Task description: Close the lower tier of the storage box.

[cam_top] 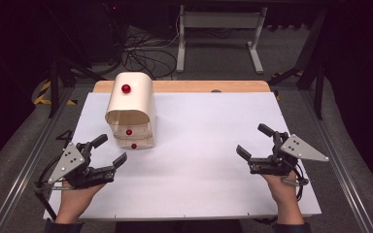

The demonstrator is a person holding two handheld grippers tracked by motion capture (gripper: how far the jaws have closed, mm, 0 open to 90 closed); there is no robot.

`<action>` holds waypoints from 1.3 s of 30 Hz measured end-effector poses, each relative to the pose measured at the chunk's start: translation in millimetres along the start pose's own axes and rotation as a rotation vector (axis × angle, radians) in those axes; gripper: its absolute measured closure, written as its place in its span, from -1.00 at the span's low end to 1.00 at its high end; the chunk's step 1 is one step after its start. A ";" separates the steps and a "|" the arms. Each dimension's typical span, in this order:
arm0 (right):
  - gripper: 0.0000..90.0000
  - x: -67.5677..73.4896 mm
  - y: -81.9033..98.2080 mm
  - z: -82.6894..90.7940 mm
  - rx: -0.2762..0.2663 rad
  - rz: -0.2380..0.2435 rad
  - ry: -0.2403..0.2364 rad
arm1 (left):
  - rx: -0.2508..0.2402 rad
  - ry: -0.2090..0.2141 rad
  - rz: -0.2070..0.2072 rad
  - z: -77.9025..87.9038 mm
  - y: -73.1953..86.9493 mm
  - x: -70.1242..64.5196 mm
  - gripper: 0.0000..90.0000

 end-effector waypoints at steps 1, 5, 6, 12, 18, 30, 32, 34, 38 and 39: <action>-1.00 -0.2 0.1 0.0 0.000 0.001 0.000 | 0.002 0.001 -0.005 0.5 -0.7 -0.4 -0.68; -1.00 0.0 0.4 -0.1 0.000 -0.001 -0.003 | 0.000 0.009 -0.008 1.0 -1.5 -1.7 -0.71; -1.00 0.3 0.4 -0.2 -0.001 0.001 -0.004 | -0.001 0.011 -0.005 1.0 -1.3 -1.6 -0.73; -1.00 0.6 0.6 -0.2 0.002 -0.002 -0.011 | -0.004 0.017 -0.005 2.7 -2.7 -1.5 -0.78; -1.00 -0.2 2.0 -0.2 0.006 -0.002 -0.011 | -0.006 0.029 -0.014 4.7 -6.2 -3.2 -0.84; -1.00 -2.1 4.6 -0.3 0.014 -0.004 -0.013 | -0.012 0.073 -0.024 8.9 -12.4 -9.8 -0.89; -1.00 -2.4 5.1 -0.3 0.016 -0.003 -0.012 | -0.016 0.078 -0.026 10.0 -13.8 -10.8 -0.90; -1.00 -2.5 5.3 -0.4 0.016 -0.003 -0.014 | -0.022 0.085 -0.022 11.1 -15.1 -11.5 -0.91; -1.00 -3.0 6.0 -0.5 0.018 0.000 -0.014 | -0.033 0.098 -0.021 12.8 -17.7 -13.0 -0.92; -1.00 -3.2 6.1 -0.4 0.017 0.000 -0.015 | -0.033 0.100 -0.021 13.1 -18.1 -13.2 -0.92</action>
Point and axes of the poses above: each handheld gripper's, and its own axes: z roughly backward along the jaws, y roughly out of its underside, x roughly to its left, the point moved 1 cm from there along -z, roughly forward along the jaws, and after that the axes turned 2 degrees about -x, right-handed, at the moved point
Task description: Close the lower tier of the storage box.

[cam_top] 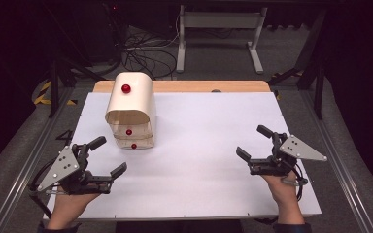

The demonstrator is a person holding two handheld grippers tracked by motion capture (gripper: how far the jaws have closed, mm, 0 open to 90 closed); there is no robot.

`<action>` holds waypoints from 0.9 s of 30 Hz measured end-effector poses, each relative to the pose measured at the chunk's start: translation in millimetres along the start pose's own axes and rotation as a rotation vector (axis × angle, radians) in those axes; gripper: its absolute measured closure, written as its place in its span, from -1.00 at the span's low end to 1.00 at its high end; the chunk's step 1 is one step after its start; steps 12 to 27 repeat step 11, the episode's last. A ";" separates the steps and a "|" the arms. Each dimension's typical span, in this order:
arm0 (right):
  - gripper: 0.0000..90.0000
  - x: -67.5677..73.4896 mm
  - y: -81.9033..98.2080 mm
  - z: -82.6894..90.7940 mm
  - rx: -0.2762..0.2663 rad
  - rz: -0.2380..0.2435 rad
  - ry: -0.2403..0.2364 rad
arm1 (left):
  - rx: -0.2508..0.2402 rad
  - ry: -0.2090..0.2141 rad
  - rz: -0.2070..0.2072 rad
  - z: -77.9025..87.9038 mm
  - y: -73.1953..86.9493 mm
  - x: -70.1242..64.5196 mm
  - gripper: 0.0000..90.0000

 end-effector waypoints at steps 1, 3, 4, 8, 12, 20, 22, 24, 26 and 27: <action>-1.00 -0.1 0.0 0.0 -0.001 -0.002 0.000 | -0.002 0.002 -0.002 0.4 -0.7 -0.4 -0.92; -1.00 -0.5 0.0 0.3 0.000 -0.004 0.001 | -0.007 0.003 0.001 0.7 -1.5 -1.2 -0.93; -1.00 -0.7 0.1 0.5 -0.001 -0.004 0.001 | -0.007 0.004 -0.002 0.8 -1.7 -1.0 -0.93; -1.00 -0.2 0.7 0.2 0.000 -0.003 -0.004 | -0.005 0.004 -0.002 1.1 -0.7 -0.1 -0.94; -1.00 -0.6 1.8 -0.7 0.007 -0.005 -0.002 | 0.008 -0.004 0.002 0.3 3.6 2.3 -0.94; -1.00 -0.6 1.8 -0.7 0.007 -0.005 -0.002 | 0.008 -0.004 0.002 0.3 3.6 2.3 -0.94; -1.00 -0.6 1.8 -0.7 0.007 -0.005 -0.002 | 0.008 -0.004 0.002 0.3 3.6 2.3 -0.94; -1.00 -0.6 1.8 -0.7 0.007 -0.005 -0.002 | 0.008 -0.004 0.002 0.3 3.6 2.3 -0.94; -1.00 -0.6 1.8 -0.7 0.007 -0.005 -0.002 | 0.008 -0.004 0.002 0.3 3.6 2.3 -0.94; -1.00 -0.6 1.8 -0.7 0.007 -0.005 -0.002 | 0.008 -0.004 0.002 0.3 3.6 2.3 -0.94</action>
Point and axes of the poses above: each handheld gripper's, and its own axes: z roughly backward along the jaws, y roughly out of its underside, x roughly to its left, the point moved 1 cm from there along -z, roughly forward along the jaws, and after that the axes turned 2 degrees about -x, right-handed, at the moved point
